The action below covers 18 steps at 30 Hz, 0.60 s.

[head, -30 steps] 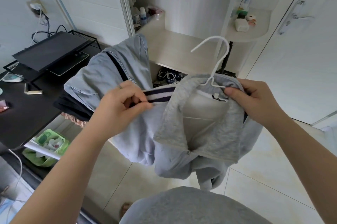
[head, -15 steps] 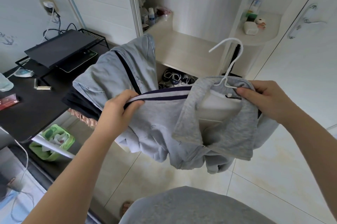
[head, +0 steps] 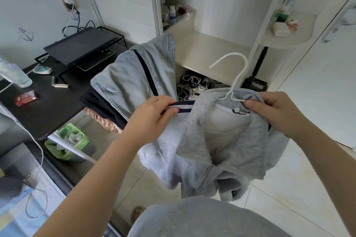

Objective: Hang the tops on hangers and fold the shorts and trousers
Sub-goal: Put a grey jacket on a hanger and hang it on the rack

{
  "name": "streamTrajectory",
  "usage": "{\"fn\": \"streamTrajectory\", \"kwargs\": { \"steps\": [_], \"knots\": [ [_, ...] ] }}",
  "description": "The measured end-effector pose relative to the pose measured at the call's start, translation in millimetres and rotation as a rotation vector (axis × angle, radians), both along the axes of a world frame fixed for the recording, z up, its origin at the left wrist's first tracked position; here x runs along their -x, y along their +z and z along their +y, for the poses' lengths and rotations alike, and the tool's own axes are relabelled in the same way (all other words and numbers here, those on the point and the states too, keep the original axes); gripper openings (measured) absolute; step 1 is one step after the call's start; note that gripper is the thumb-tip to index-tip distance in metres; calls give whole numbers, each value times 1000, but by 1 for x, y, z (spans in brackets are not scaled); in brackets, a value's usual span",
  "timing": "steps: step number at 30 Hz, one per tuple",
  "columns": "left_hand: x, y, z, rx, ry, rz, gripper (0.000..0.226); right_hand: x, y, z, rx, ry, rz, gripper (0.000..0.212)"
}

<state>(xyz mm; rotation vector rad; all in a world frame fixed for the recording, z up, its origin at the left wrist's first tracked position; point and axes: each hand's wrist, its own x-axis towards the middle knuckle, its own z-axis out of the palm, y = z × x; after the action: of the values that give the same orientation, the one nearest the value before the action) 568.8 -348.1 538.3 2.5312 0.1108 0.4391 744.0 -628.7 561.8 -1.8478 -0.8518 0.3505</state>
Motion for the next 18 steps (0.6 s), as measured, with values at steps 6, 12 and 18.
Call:
{"fn": "streamTrajectory", "kwargs": {
  "steps": [6,12,18],
  "knots": [
    [-5,4,-26,-67,21,-101,28,11,-3,24,32,37,-38,27],
    [2,12,-6,86,185,-206,27,-4,-2,-1,175,42,-72,15],
    [6,17,25,194,210,-272,23,-20,-36,-43,385,38,87,21]
  ]
}}
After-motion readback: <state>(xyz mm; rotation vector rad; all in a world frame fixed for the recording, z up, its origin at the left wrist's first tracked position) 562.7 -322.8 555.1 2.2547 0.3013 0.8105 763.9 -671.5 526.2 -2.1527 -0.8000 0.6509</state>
